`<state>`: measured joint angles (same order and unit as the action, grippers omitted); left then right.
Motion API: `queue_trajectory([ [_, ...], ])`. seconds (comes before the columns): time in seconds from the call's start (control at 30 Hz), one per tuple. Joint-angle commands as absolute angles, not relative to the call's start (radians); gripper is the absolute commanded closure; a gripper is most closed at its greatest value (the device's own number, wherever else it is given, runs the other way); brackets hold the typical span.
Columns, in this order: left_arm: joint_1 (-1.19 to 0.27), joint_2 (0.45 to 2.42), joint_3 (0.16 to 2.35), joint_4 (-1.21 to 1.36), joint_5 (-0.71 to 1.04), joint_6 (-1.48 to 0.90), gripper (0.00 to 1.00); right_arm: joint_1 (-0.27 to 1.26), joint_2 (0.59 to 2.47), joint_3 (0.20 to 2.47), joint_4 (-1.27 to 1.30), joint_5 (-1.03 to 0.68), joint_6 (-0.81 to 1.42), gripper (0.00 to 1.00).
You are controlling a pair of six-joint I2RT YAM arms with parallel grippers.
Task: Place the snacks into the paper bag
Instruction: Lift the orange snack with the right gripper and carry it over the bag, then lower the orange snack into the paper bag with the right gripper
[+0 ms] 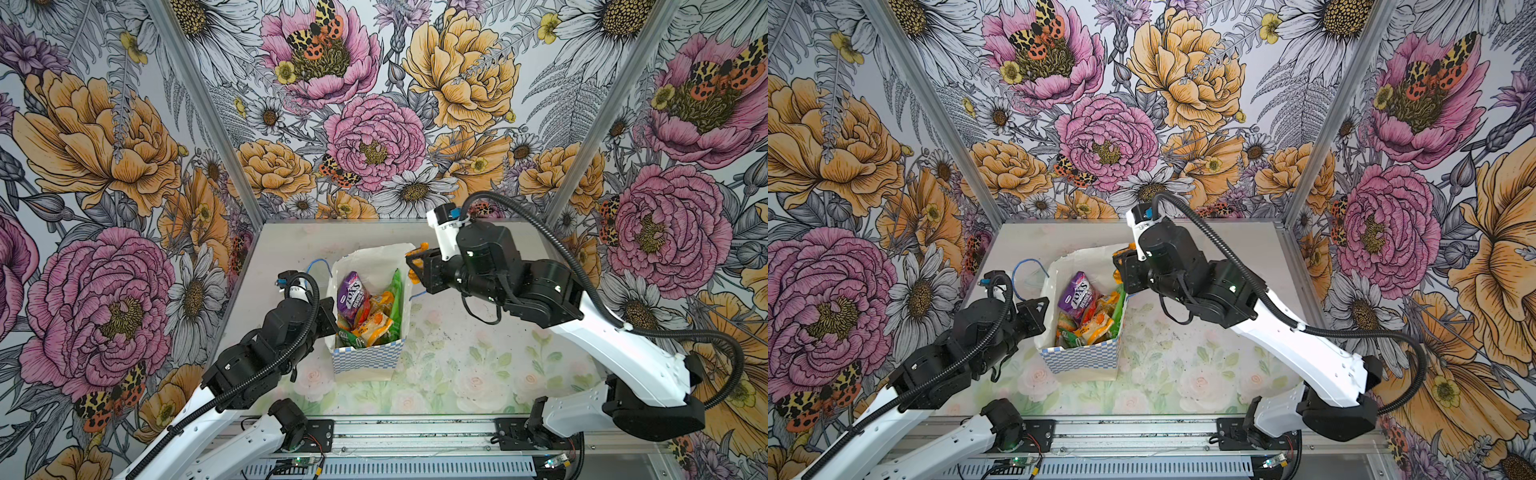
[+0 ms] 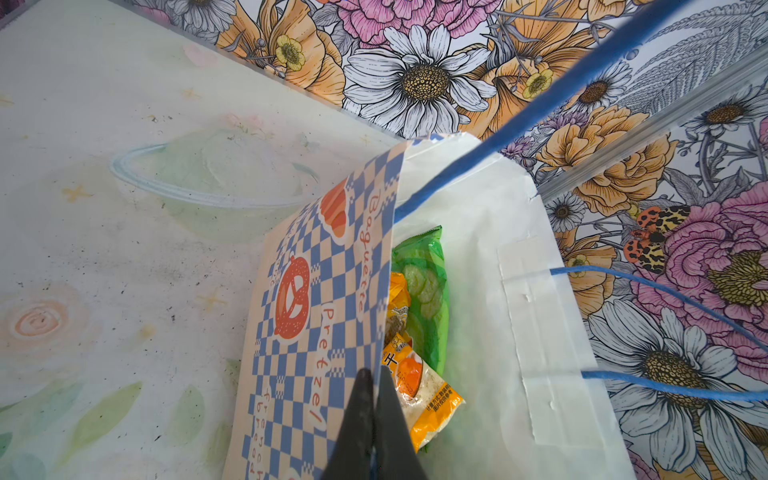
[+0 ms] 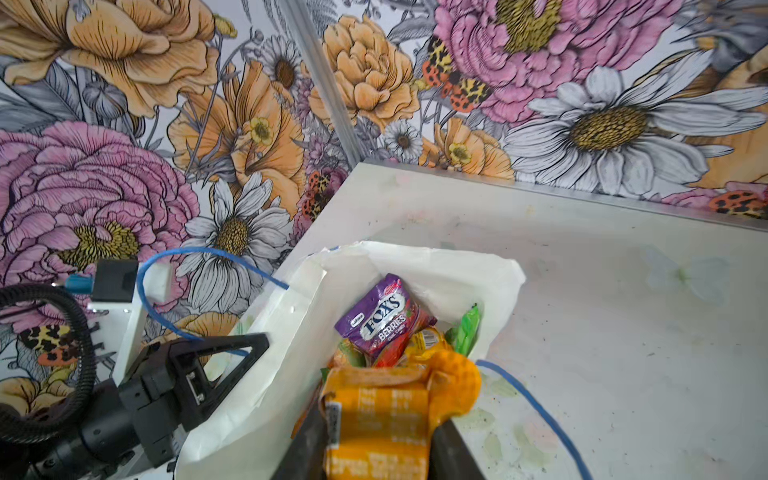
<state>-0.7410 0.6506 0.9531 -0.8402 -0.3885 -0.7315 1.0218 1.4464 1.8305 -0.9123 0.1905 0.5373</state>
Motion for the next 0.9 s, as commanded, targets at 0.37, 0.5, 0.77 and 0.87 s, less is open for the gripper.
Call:
queue_trajectory([
  [0.37, -0.73, 0.637, 0.967, -0.775, -0.393, -0.738, 1.0, 1.081, 1.701, 1.956, -1.024, 0.089, 0.532, 0.78],
  [0.5, -0.729, 0.637, 0.962, -0.773, -0.384, -0.736, 1.0, 1.084, 1.749, 1.956, -1.032, 0.086, 0.531, 0.78],
  [0.77, -0.73, 0.63, 0.955, -0.773, -0.387, -0.737, 1.0, 1.089, 1.847, 1.968, -1.051, 0.083, 0.529, 0.77],
  [0.87, -0.729, 0.631, 0.954, -0.772, -0.391, -0.739, 1.0, 1.091, 1.889, 1.977, -1.073, 0.089, 0.525, 0.77],
])
